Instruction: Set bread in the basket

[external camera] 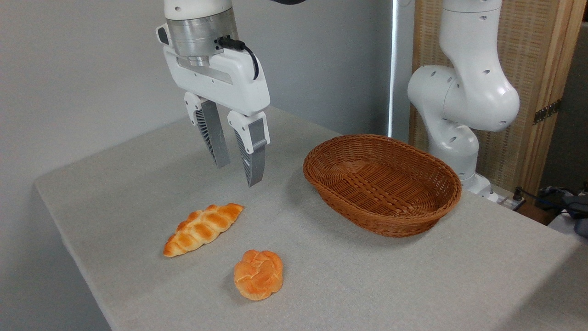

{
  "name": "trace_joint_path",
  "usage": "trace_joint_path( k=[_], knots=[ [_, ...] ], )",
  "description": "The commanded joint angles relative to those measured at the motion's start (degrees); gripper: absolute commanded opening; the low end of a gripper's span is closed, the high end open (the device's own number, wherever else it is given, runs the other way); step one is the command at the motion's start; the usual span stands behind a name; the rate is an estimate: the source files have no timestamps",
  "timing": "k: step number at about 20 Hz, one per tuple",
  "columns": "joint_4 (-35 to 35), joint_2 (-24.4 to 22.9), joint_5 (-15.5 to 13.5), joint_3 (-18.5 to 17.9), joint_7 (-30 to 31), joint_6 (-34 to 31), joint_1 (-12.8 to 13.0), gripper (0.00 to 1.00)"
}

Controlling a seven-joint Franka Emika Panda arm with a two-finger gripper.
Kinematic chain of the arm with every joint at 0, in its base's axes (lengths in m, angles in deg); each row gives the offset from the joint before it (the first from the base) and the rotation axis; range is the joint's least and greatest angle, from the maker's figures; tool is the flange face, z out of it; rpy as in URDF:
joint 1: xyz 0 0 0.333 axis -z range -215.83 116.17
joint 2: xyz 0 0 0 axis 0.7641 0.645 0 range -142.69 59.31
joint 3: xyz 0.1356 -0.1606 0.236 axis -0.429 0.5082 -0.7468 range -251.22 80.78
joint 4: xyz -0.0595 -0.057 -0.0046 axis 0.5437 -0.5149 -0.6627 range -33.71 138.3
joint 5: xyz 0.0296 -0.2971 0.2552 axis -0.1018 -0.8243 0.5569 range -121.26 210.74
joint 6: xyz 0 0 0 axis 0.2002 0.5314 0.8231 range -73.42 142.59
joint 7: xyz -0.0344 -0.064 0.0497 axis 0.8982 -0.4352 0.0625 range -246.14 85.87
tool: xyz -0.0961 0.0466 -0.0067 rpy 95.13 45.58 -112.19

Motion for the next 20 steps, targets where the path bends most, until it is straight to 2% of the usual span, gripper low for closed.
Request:
trace_joint_path(
  k=[1, 7, 12, 20],
  knots=[
    [0.1, -0.1, 0.4, -0.1, -0.1, 0.5, 0.1, 1.00],
    [1.0, -0.1, 0.1, 0.2, 0.0, 1.0, 0.1, 1.00],
    [5.5, -0.4, -0.4, 1.3, 0.3, 10.1, 0.3, 1.00],
    [7.0, -0.1, -0.6, 1.5, 0.3, 12.7, 0.4, 1.00]
  ],
)
